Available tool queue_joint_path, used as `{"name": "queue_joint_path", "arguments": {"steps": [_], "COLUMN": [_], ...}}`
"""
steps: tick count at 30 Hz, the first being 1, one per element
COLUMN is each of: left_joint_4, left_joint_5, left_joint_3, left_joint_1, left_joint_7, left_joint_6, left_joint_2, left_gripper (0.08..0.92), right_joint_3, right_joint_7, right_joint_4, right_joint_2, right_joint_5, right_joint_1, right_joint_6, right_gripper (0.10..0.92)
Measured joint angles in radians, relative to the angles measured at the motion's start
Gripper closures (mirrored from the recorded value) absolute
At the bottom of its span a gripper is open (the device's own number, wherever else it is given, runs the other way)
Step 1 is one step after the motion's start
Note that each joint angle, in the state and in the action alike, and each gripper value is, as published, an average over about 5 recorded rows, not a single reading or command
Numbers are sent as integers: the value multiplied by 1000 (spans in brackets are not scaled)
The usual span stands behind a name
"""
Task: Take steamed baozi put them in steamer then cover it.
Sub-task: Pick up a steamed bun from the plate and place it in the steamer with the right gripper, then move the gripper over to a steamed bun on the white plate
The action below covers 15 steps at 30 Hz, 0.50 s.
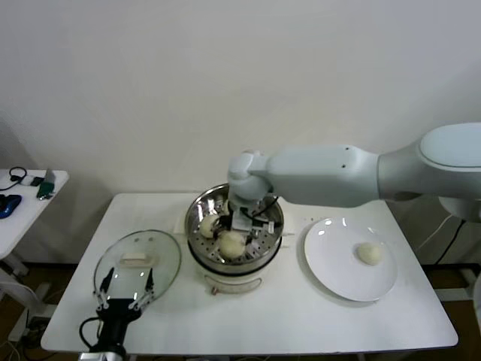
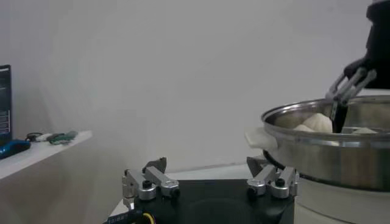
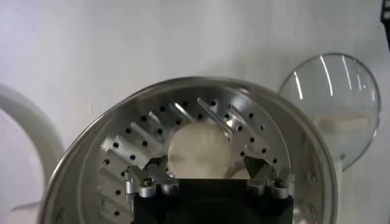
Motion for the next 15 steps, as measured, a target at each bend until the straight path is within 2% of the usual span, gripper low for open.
{"name": "queue_joint_path", "arguments": {"steps": [7, 15], "left_joint_4": [-7, 0], "left_joint_5": [9, 18], "left_joint_3": [12, 27], "left_joint_1": [-2, -5], "left_joint_7": [1, 1], "left_joint_6": [0, -1], "left_joint_2": [0, 0], "left_gripper": [177, 177], "right_joint_3": [-63, -194], "right_joint_7": [-120, -175], "right_joint_4": [-35, -72], "right_joint_2": [-101, -296], "right_joint_5": [191, 372], "right_joint_1": [139, 264], "right_joint_6": [-10, -118], "right_gripper": [203, 203]}}
